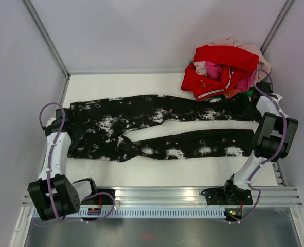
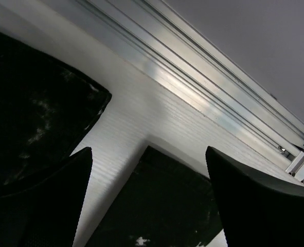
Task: Fold and stack the trousers
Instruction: Flatten the trousers out
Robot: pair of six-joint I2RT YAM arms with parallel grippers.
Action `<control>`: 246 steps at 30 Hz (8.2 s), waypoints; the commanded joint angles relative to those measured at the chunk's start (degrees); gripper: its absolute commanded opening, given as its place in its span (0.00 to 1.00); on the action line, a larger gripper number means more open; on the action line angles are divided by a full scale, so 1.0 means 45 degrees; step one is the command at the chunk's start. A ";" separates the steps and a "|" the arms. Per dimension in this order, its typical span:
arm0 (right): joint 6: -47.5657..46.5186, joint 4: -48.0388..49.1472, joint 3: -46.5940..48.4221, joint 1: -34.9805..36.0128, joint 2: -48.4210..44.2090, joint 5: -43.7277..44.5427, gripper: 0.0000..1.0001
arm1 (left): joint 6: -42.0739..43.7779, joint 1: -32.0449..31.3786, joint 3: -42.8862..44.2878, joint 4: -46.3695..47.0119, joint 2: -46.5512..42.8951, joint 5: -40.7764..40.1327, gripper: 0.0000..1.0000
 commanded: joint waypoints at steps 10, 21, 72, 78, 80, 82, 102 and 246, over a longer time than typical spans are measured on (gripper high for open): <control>0.0179 0.0184 -0.3691 0.3527 -0.5952 -0.2195 0.98 | -0.0180 0.0234 0.0437 -0.0296 -0.1408 0.1220 1.00; 0.6097 -0.2862 -0.7489 0.2615 -1.1522 -0.1021 0.96 | 0.0747 -0.6323 0.1452 0.2131 -0.2153 0.3846 0.94; 0.4323 -0.4107 -0.7341 0.0794 -1.2788 -0.1356 0.00 | -0.4630 -1.1016 -0.0677 0.1466 -0.2775 -0.0005 1.00; 0.2763 -0.5087 -0.4605 0.0794 -0.7910 -0.2352 0.00 | -0.4104 -1.0704 -0.0345 0.1406 -0.2855 0.0091 1.00; 0.2315 -0.5207 -0.3300 0.0794 -0.6236 -0.2429 0.00 | -0.3947 -1.0684 -0.0189 0.1407 -0.2582 0.0170 1.00; 0.1690 -0.4780 -0.2591 0.0813 -0.4651 -0.2158 0.00 | -0.3848 -1.0645 -0.0130 0.1368 -0.2212 0.0150 1.00; 0.1569 -1.0051 0.1414 0.0911 -0.6464 -0.4616 0.00 | -0.3614 -1.0430 0.0612 0.1465 -0.0862 -0.0416 1.00; -0.0619 0.0417 -0.5010 0.1321 -0.5623 -0.6903 0.75 | 0.2261 -0.8322 0.3306 0.6504 0.8981 -0.0963 0.74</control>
